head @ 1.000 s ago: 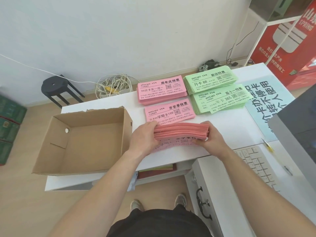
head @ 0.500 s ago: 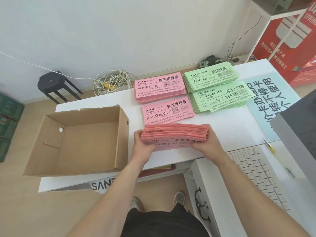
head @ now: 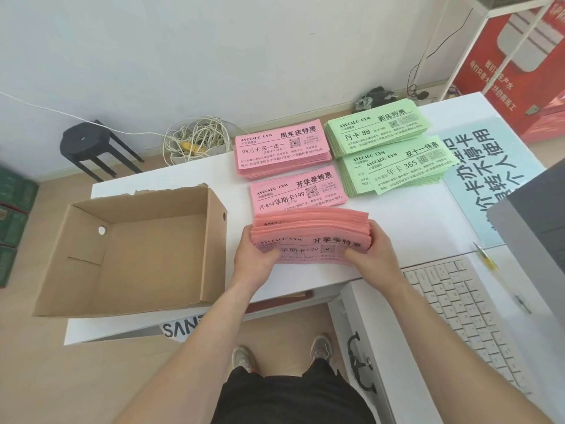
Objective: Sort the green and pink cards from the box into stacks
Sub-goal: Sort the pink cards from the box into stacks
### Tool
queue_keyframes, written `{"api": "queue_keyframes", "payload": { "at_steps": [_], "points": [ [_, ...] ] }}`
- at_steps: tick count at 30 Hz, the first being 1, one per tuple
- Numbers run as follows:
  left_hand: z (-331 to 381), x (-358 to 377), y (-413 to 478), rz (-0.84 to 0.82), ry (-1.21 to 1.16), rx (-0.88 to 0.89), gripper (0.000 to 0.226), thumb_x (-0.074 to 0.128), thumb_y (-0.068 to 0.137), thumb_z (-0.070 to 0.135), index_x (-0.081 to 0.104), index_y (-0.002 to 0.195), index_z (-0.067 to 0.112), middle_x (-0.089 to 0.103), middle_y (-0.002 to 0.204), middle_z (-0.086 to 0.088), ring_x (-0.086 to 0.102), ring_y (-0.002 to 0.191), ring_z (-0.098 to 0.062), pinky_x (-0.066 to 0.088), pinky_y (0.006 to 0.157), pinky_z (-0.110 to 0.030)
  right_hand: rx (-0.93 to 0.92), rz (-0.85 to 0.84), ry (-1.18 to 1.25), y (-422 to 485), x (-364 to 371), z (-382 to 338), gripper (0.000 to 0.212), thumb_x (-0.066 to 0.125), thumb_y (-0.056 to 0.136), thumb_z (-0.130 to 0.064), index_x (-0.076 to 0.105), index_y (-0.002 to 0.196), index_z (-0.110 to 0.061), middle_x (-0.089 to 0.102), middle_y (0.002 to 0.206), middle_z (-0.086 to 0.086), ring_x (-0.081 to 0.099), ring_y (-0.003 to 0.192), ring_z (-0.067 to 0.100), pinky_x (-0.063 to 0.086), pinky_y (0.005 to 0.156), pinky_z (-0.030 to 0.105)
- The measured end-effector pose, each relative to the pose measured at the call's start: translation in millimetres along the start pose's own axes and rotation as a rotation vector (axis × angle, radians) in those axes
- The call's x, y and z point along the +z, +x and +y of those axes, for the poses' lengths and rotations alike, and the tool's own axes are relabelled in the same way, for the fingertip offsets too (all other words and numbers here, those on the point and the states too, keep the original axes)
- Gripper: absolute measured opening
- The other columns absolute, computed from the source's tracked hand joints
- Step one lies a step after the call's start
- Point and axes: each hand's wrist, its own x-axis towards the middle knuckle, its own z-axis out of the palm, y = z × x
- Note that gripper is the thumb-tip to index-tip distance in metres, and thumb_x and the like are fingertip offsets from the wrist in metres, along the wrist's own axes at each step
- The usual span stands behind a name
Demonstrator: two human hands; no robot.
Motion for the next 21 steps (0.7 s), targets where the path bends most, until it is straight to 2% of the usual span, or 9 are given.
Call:
{"api": "queue_keyframes", "payload": {
  "at_steps": [4,7,10,14,17,19,21],
  "points": [
    [21.8,-13.1,8.9,-0.033,0.094,0.001,0.04,0.071,0.079,0.01,0.053,0.112,0.023,0.065,0.1,0.012,0.062,0.093,-0.005,0.048,0.07,-0.023,0.054,0.058,-0.019,17.9,-2.8,-26.7,0.042,0.074,0.082,-0.001,0.059,0.118,-0.019,0.072,0.101,-0.003,0.071,0.088,0.007,0.058,0.069,0.024],
    [42.5,-19.3,27.4,-0.018,0.035,-0.056,0.029,0.069,0.083,0.015,0.06,0.11,0.017,0.068,0.1,0.007,0.065,0.092,-0.009,0.049,0.068,-0.025,0.098,0.083,-0.072,51.3,0.9,-54.4,0.026,0.073,0.082,-0.01,0.067,0.107,-0.017,0.075,0.096,-0.001,0.072,0.087,0.016,0.06,0.075,0.036],
    [56.2,-20.4,49.9,-0.011,0.007,-0.142,0.027,0.068,0.078,0.024,0.069,0.104,0.016,0.074,0.097,0.003,0.07,0.092,-0.017,0.056,0.071,-0.032,0.156,0.063,-0.154,89.3,12.3,-77.1,0.016,0.069,0.08,-0.015,0.07,0.096,-0.017,0.075,0.092,-0.001,0.071,0.088,0.02,0.059,0.079,0.035],
    [65.0,-20.1,70.4,0.004,0.014,-0.204,0.044,0.064,0.06,0.037,0.074,0.098,0.018,0.076,0.092,0.0,0.072,0.087,-0.021,0.061,0.078,-0.037,0.235,0.049,-0.248,124.1,27.2,-91.4,0.023,0.069,0.079,-0.02,0.073,0.101,-0.014,0.075,0.093,0.001,0.071,0.092,0.021,0.059,0.084,0.037],
    [65.7,-19.9,81.3,0.015,0.038,-0.213,0.028,0.069,0.071,0.031,0.074,0.094,0.016,0.076,0.092,-0.002,0.071,0.086,-0.023,0.058,0.077,-0.033,0.248,0.032,-0.301,137.3,35.1,-95.0,0.023,0.069,0.079,-0.021,0.073,0.1,-0.014,0.074,0.094,0.001,0.07,0.093,0.022,0.059,0.087,0.038],
    [63.0,-19.6,85.5,0.021,0.058,-0.201,0.014,0.07,0.08,0.024,0.073,0.091,0.015,0.076,0.092,-0.004,0.068,0.081,-0.021,0.053,0.07,-0.028,0.258,0.045,-0.335,143.3,38.9,-95.0,0.023,0.068,0.076,-0.021,0.073,0.097,-0.014,0.074,0.093,0.001,0.07,0.093,0.023,0.059,0.086,0.039],
    [59.6,-19.1,88.9,0.048,0.082,-0.175,0.01,0.069,0.083,0.022,0.071,0.089,0.014,0.074,0.091,-0.004,0.064,0.075,-0.018,0.046,0.062,-0.025,0.264,0.067,-0.356,144.9,41.7,-94.1,0.021,0.068,0.075,-0.022,0.072,0.095,-0.015,0.072,0.09,0.0,0.069,0.091,0.022,0.058,0.08,0.035]
  ]
}}
